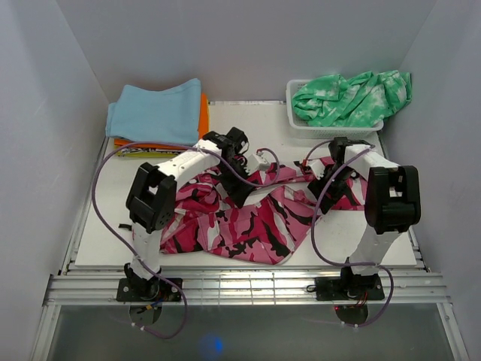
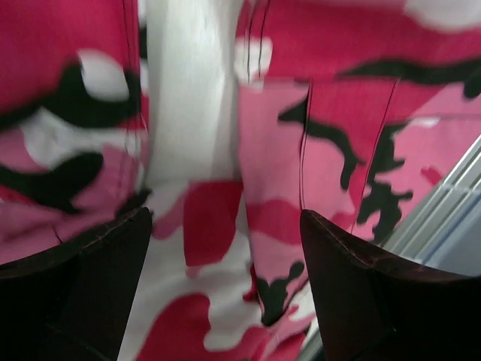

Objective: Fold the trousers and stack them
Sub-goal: Flatten the trousers out

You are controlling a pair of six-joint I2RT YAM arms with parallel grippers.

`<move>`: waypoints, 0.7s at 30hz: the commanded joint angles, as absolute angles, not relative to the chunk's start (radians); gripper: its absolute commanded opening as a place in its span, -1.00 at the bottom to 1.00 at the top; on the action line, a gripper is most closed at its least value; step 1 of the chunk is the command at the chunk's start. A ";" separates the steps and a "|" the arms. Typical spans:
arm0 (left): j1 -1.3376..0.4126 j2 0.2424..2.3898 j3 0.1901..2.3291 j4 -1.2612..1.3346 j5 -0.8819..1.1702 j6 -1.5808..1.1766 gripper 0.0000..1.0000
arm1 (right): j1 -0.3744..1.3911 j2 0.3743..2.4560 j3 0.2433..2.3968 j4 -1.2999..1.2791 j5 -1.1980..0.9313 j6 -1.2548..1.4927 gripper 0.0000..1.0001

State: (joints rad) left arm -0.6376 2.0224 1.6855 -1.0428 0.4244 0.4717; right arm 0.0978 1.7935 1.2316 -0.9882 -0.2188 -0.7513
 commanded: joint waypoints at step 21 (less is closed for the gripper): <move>0.183 1.391 1.088 -1.361 0.429 0.836 0.91 | -0.321 1.680 1.259 -1.210 -0.147 -1.111 -0.84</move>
State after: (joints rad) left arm 0.1764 1.4033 1.1122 -1.3384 0.3672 0.7959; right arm -0.3248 1.7206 1.2163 -1.1091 -0.0734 -1.0122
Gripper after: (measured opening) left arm 0.953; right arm 0.079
